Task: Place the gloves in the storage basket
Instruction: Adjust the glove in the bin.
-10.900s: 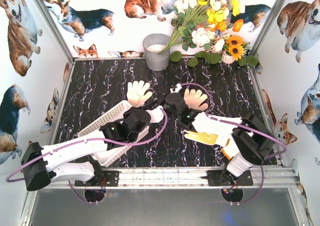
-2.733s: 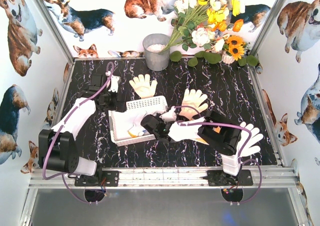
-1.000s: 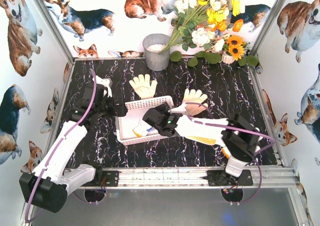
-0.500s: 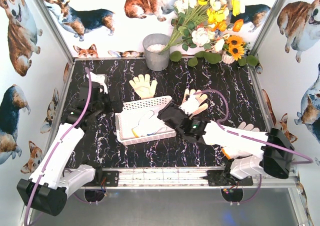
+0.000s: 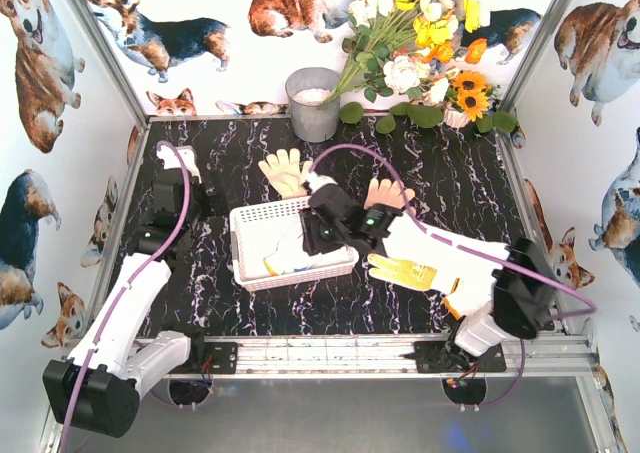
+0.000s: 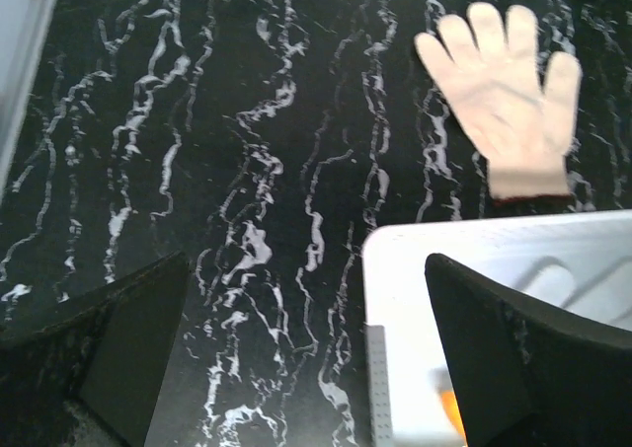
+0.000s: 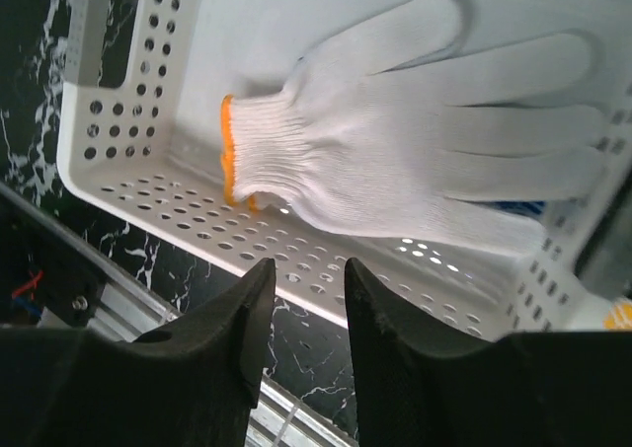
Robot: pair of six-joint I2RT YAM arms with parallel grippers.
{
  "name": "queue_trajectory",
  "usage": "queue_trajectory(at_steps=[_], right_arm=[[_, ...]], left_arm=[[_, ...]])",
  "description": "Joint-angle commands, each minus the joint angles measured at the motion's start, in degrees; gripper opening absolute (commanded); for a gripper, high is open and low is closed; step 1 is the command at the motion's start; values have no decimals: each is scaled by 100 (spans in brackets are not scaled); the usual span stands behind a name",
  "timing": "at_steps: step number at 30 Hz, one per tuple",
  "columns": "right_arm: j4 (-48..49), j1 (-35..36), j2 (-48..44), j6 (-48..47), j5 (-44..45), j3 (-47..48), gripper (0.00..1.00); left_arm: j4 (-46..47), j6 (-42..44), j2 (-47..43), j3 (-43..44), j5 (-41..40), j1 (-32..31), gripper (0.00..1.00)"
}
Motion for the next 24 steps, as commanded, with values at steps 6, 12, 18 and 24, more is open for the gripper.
queue_trajectory(at_steps=[6, 12, 18, 24], right_arm=[[49, 156, 1491, -627, -1278, 1074, 29], [242, 173, 2269, -566, -1291, 1494, 25], [267, 173, 2852, -487, -1266, 1763, 23], [540, 159, 3129, -189, -927, 1760, 22]], left_arm=[[760, 156, -329, -329, -792, 90, 100], [723, 142, -330, -332, -835, 90, 100], [659, 141, -198, -272, -829, 90, 100], [640, 141, -146, -250, -842, 82, 100]])
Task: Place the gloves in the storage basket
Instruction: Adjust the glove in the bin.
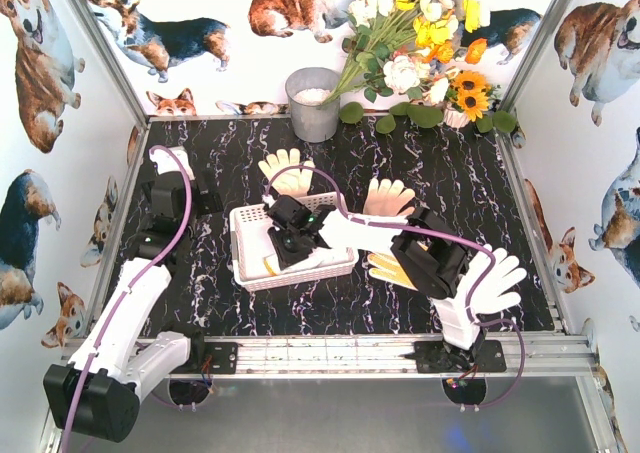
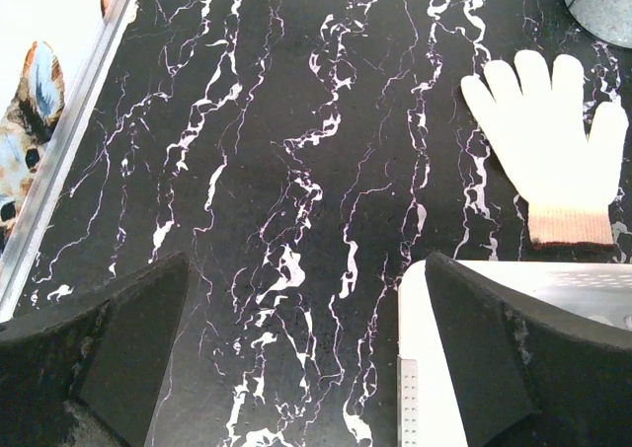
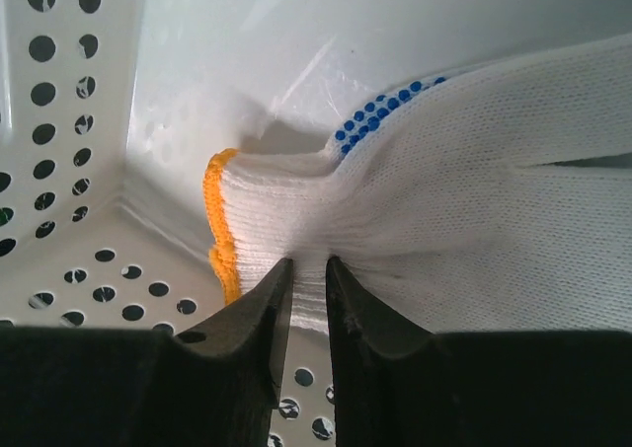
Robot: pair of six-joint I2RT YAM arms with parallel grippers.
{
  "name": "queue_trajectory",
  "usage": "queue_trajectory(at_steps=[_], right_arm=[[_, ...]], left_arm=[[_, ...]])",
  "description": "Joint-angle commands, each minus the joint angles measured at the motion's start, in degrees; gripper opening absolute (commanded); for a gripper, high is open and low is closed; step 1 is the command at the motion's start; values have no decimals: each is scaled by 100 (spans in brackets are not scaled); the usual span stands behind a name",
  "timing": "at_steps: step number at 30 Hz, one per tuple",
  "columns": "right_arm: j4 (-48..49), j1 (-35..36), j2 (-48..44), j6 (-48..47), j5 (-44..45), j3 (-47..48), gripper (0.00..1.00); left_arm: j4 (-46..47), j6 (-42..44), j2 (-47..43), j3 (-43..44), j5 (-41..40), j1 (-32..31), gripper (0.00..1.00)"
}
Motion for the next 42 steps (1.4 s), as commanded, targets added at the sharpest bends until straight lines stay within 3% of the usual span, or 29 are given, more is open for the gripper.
queue_trajectory(at_steps=[1, 11, 28, 42], right_arm=[[504, -8, 163, 287, 315, 217, 22], [1244, -34, 362, 958, 931, 213, 22], [1717, -56, 614, 1108, 700, 326, 24], [1015, -61, -1120, 506, 242, 428, 56]], left_arm=[[98, -3, 14, 55, -68, 46, 100], [115, 15, 22, 52, -117, 50, 100], [115, 34, 73, 78, -117, 73, 100], [158, 73, -18, 62, -39, 138, 100]])
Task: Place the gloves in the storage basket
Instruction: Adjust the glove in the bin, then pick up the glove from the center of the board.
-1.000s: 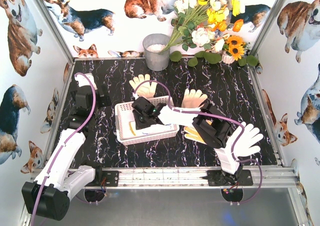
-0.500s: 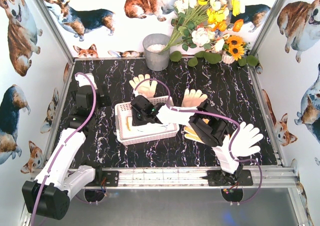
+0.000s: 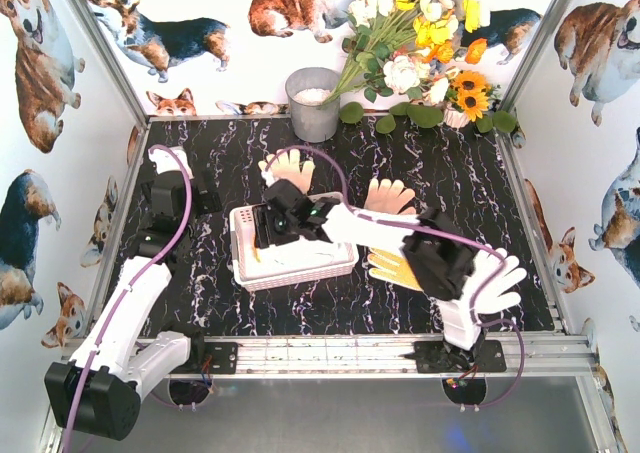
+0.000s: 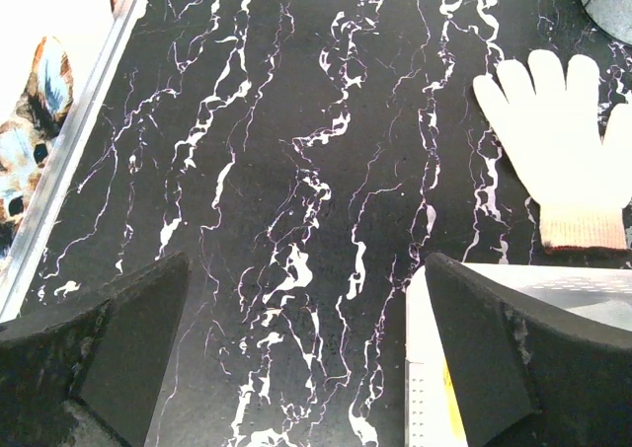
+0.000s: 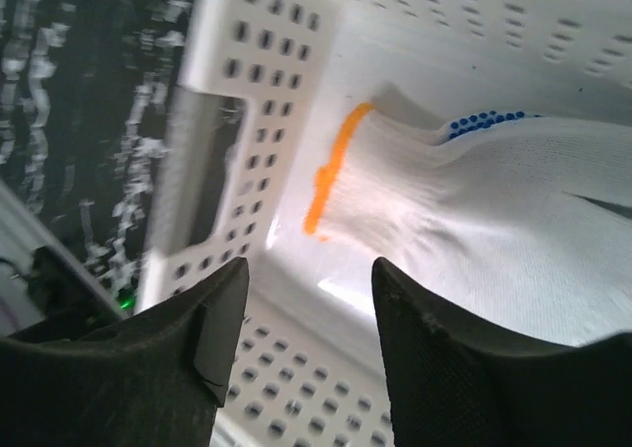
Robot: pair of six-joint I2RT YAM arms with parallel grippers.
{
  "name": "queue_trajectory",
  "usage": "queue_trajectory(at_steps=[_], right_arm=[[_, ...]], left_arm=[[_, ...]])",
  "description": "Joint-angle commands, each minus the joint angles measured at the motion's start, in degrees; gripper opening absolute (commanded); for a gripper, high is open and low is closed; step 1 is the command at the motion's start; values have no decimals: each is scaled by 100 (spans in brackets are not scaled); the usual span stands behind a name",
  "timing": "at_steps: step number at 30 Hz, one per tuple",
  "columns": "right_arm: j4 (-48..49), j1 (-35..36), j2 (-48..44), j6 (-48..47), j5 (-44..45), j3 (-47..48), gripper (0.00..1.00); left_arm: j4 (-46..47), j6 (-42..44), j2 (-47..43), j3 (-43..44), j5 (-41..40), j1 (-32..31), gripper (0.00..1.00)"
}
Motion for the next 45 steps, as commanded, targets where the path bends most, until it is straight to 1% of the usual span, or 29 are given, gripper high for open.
queue_trajectory(at_steps=[1, 6, 10, 15, 20, 22, 25, 31, 33, 37, 45], right_arm=[[-65, -22, -1211, -224, 56, 47, 57], [-200, -262, -2358, -77, 555, -835, 57], [-731, -743, -3145, 26, 784, -1487, 57], [-1371, -1556, -3987, -20, 1104, -2158, 56], [-1752, -2658, -4379, 116, 1066, -2746, 55], [-1760, -2983, -4415, 210, 975, -2968, 56], [-1591, -3313, -4363, 318, 734, -3277, 55], [-900, -3594, -3961, 698, 398, -3707, 54], [-632, -3667, -3738, 864, 278, -3793, 51], [-335, -3890, -3272, 1179, -11, -3799, 49], [-4, -3988, -2701, 1450, 26, -3648, 47]], left_arm=[[167, 79, -111, 53, 37, 75, 100], [247, 153, -187, -1, 277, 78, 100], [339, 237, 0, 12, 955, 84, 100], [199, 75, 660, 382, 1498, 84, 99], [224, 154, 1122, 793, 1582, 84, 100], [297, 248, 1268, 879, 1539, 84, 100], [541, 350, 1381, 770, 1447, 88, 100], [682, 172, 1318, 575, 1395, 102, 100], [677, 186, 1294, 564, 1326, 102, 100], [679, 195, 1313, 557, 1324, 102, 100], [676, 184, 1370, 588, 1387, 102, 100]])
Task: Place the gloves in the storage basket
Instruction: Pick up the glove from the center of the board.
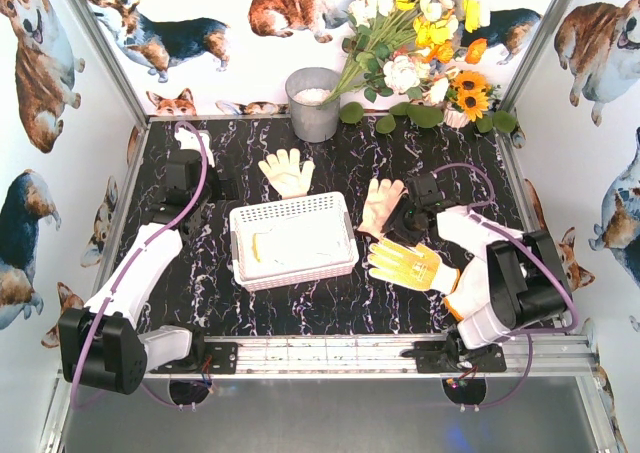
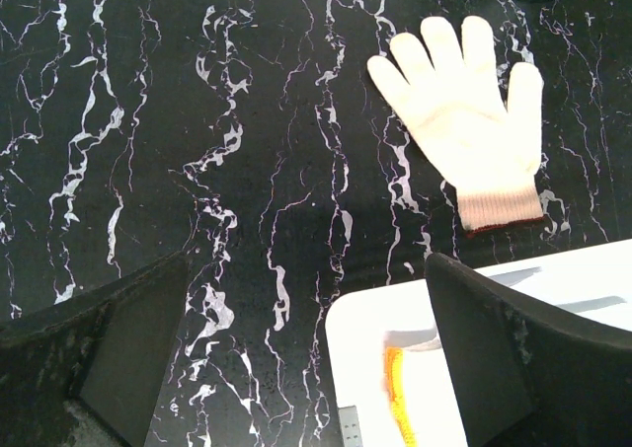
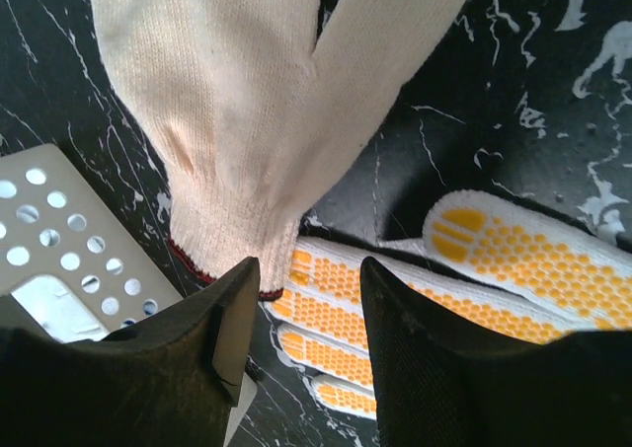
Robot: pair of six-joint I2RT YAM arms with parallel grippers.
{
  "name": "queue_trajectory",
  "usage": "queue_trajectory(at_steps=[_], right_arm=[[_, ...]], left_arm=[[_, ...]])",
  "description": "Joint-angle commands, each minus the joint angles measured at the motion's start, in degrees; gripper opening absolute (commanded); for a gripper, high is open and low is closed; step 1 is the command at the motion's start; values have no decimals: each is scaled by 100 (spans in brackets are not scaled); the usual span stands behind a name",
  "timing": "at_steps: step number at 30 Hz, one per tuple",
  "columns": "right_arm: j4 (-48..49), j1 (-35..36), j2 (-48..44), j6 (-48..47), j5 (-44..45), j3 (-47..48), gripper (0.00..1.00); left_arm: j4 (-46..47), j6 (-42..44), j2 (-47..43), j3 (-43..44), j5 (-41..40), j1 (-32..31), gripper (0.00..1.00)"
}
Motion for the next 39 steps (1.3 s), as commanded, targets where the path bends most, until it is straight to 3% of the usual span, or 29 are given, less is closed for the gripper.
queue_trajectory(at_steps=[1, 10, 19, 23, 28, 35, 39], right_arm=[[538, -30, 189, 243, 12, 193, 47], [668, -112, 779, 313, 104, 434, 45], [356, -138, 834, 20, -172, 924, 1], [-205, -138, 337, -404, -136, 1152, 0], [-1306, -138, -536, -1030, -273, 1260, 0], [-4316, -125, -1955, -1854, 165, 1880, 0], [-5469, -67, -2564, -1943, 295, 2117, 0]], left_arm=[[150, -20, -21, 10, -17, 75, 100], [144, 3, -52, -3, -80, 75, 100], [96, 55, -24, 46, -147, 75, 100], [71, 55, -33, 70, -129, 75, 100], [78, 55, -117, 50, -146, 75, 100], [95, -18, -247, 11, -13, 75, 100], [92, -48, -319, -10, 64, 75, 100]])
